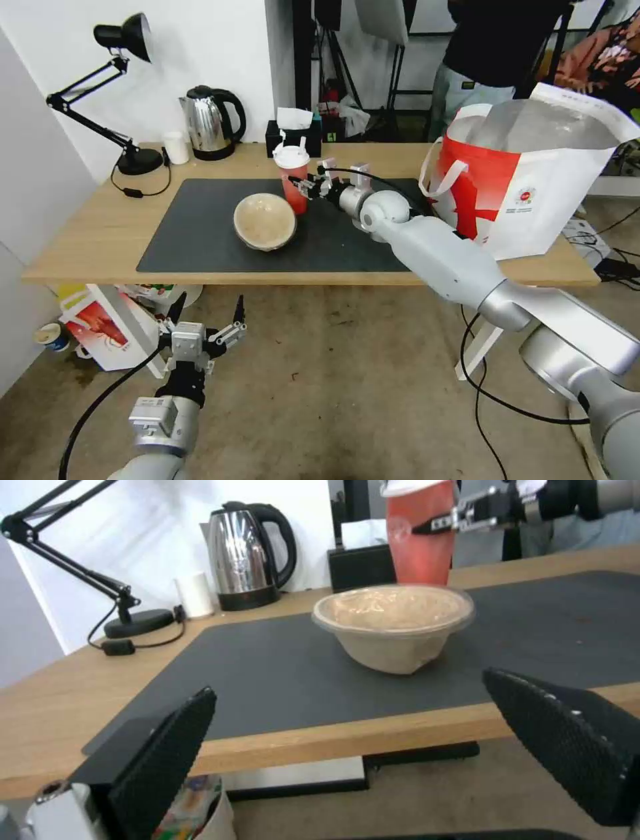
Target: Pick up the trash from the table and place it into the takeout bag.
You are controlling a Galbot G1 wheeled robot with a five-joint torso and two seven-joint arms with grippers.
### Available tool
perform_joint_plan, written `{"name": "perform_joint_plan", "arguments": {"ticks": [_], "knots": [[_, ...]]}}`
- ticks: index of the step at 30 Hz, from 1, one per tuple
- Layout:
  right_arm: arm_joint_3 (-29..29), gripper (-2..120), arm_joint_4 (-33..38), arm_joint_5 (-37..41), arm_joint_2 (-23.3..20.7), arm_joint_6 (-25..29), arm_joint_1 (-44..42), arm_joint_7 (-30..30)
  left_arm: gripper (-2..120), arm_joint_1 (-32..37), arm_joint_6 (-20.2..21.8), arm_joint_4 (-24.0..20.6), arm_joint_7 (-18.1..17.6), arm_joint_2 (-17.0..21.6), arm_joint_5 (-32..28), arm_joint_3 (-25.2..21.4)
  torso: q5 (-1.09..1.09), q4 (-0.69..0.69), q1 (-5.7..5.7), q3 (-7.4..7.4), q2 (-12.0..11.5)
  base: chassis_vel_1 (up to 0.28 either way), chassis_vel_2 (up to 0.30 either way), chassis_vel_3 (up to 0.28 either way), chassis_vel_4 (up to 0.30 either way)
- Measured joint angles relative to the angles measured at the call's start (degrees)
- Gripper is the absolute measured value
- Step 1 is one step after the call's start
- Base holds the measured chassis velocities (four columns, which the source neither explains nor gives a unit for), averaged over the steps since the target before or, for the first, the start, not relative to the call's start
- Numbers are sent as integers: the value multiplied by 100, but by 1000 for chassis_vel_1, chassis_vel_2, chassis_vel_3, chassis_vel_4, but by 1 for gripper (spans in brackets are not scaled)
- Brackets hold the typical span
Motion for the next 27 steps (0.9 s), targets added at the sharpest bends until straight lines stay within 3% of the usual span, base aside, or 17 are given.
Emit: {"name": "perform_joint_plan", "arguments": {"ticks": [5,27], "knots": [[197,7,243,117,-117,2,121,10,100,0,0,0,0,0,0,0,0,-1,0,0,0,0,0,0,0],[802,7,1166,613,-803,-54,665,272,100,0,0,0,0,0,0,0,1,1,0,0,0,0,0,0,0]]}}
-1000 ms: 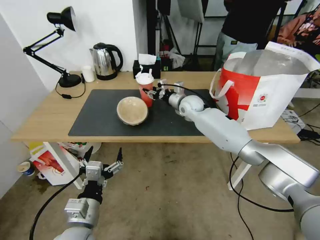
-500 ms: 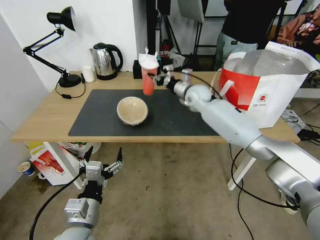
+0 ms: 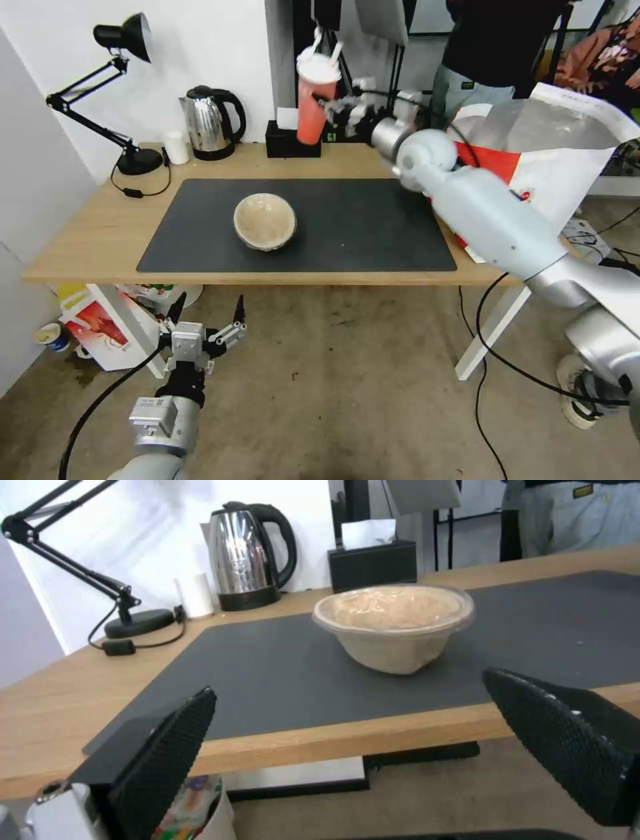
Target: Pick up the trash from the table and place it into the takeout bag.
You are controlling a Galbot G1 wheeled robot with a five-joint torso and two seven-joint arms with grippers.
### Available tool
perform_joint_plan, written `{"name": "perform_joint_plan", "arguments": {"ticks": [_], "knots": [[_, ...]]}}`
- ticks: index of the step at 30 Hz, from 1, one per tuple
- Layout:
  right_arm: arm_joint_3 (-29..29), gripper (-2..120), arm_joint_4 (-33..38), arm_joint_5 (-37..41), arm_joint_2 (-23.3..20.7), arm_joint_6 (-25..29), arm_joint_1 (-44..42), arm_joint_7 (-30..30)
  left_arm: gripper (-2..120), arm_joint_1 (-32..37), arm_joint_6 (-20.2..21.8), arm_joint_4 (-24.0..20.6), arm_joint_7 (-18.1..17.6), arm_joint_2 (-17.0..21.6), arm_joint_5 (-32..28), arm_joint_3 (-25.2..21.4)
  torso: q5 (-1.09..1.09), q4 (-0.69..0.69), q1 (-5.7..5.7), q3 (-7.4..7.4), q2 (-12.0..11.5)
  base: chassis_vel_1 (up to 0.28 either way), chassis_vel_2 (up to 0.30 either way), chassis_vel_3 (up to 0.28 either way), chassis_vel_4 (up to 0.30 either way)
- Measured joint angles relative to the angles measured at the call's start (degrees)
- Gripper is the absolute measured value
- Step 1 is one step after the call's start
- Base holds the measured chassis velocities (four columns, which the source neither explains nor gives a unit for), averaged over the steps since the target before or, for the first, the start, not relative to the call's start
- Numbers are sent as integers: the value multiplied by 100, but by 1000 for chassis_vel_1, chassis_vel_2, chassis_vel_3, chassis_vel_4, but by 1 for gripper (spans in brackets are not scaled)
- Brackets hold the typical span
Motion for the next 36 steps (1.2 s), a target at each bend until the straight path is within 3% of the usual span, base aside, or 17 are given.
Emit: {"name": "perform_joint_plan", "arguments": {"ticks": [9,12,16,36], "knots": [[174,7,538,344,-893,-198,470,372,100,0,0,0,0,0,0,0,-1,-2,0,-1,1,0,0,0,0],[265,7,941,494,-1503,-396,572,607,100,0,0,0,0,0,0,0,0,-2,0,-1,1,0,0,0,0],[371,7,1291,548,-1999,-591,485,760,100,0,0,0,0,0,0,0,-2,-2,0,-1,1,0,0,0,0],[995,7,1771,495,-3310,-849,-524,742,100,0,0,0,0,0,0,0,-1,-2,0,0,1,0,0,0,0]]}}
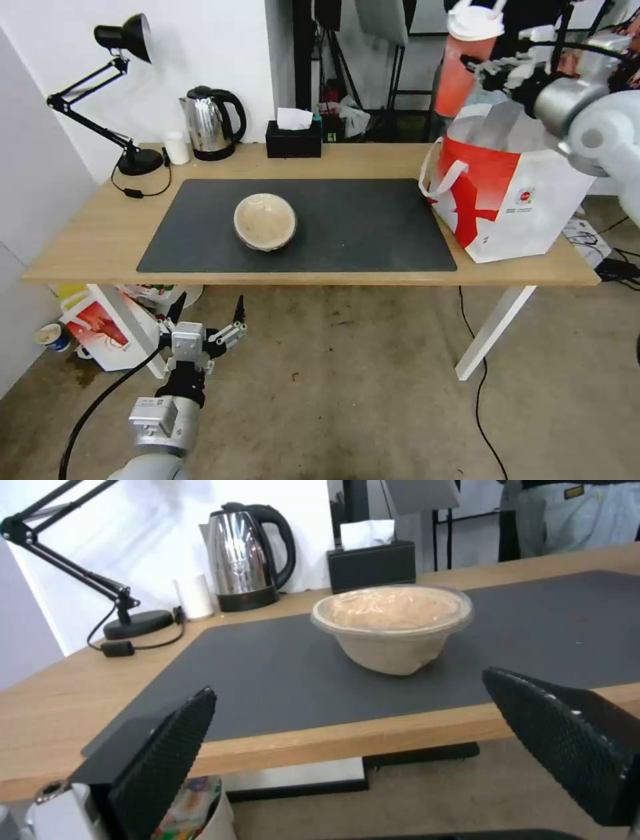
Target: Pick up the trash from the table and place it into the takeout bag.
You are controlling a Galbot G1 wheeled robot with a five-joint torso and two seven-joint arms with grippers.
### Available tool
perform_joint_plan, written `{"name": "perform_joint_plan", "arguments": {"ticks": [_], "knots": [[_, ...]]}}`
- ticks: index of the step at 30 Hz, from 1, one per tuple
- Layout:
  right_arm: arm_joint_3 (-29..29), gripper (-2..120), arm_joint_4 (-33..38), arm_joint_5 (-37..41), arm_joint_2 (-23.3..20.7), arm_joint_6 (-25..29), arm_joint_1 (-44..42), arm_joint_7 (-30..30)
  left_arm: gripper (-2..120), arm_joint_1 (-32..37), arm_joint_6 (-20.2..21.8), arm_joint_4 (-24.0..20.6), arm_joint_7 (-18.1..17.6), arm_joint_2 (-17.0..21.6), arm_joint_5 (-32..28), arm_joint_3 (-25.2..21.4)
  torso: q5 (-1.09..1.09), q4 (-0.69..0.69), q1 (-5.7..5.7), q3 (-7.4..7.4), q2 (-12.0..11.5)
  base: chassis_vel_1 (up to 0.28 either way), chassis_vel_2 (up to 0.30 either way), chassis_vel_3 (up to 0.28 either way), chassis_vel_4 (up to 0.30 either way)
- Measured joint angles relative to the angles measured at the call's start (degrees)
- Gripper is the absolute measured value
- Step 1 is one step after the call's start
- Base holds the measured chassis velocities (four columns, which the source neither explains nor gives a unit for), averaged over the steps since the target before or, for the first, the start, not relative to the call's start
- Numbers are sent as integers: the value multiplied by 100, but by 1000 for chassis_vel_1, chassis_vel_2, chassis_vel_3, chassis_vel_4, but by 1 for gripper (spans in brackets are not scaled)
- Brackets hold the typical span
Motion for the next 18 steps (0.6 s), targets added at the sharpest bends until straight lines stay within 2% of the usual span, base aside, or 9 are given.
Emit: {"name": "perform_joint_plan", "arguments": {"ticks": [9,18], "knots": [[183,7,-135,-14,-295,22,-151,-110,100,0,0,0,0,0,0,0,-1,1,0,0,-1,0,0,0,0],[268,7,-389,-280,-399,128,-275,-267,100,0,0,0,0,0,0,0,-1,1,0,0,-1,0,0,0,0]]}}
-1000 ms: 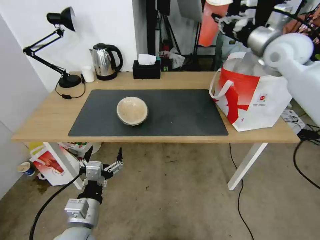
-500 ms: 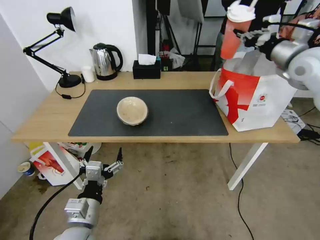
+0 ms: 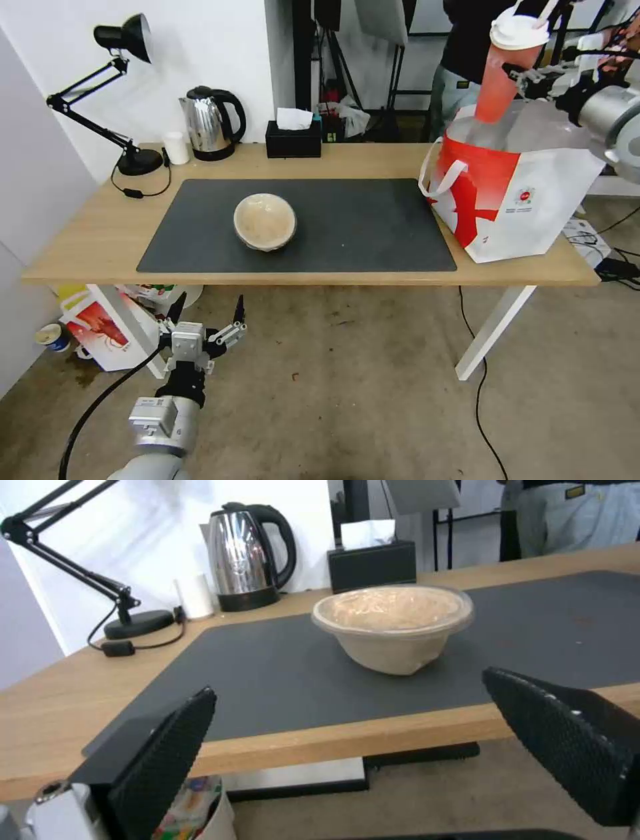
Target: Pick up the trash from the table and place it into the takeout bag.
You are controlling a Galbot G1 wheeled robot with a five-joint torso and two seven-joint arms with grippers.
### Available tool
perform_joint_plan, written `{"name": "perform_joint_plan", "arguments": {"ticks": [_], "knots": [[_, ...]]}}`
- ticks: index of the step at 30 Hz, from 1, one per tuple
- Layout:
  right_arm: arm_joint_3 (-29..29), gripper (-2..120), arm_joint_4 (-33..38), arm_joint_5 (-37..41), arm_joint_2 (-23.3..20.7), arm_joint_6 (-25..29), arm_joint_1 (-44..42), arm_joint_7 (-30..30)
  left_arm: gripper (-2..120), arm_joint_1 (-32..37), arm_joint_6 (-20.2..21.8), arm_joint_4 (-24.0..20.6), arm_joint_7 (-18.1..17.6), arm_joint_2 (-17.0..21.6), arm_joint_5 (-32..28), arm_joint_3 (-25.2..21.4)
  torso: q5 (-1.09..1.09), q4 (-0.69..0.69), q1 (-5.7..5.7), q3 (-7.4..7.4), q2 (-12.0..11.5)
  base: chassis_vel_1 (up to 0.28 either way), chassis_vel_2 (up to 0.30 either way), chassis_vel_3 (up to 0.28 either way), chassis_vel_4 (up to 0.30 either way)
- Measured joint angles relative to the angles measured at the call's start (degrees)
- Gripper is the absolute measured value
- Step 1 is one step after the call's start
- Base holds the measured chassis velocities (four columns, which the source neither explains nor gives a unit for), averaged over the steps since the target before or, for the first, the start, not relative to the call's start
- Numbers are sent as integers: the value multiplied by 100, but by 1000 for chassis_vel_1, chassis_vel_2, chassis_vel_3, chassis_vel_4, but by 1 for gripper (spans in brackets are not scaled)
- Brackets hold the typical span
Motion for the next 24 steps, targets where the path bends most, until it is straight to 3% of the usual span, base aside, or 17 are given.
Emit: {"name": "perform_joint_plan", "arguments": {"ticks": [11,24], "knots": [[36,7,-520,-309,95,109,-96,-138,100,0,0,0,0,0,0,0,-1,0,-1,0,0,0,0,0,0],[-122,7,-1557,-607,636,156,-68,-155,100,0,0,0,0,0,0,0,0,0,0,1,0,0,0,0,0]]}}
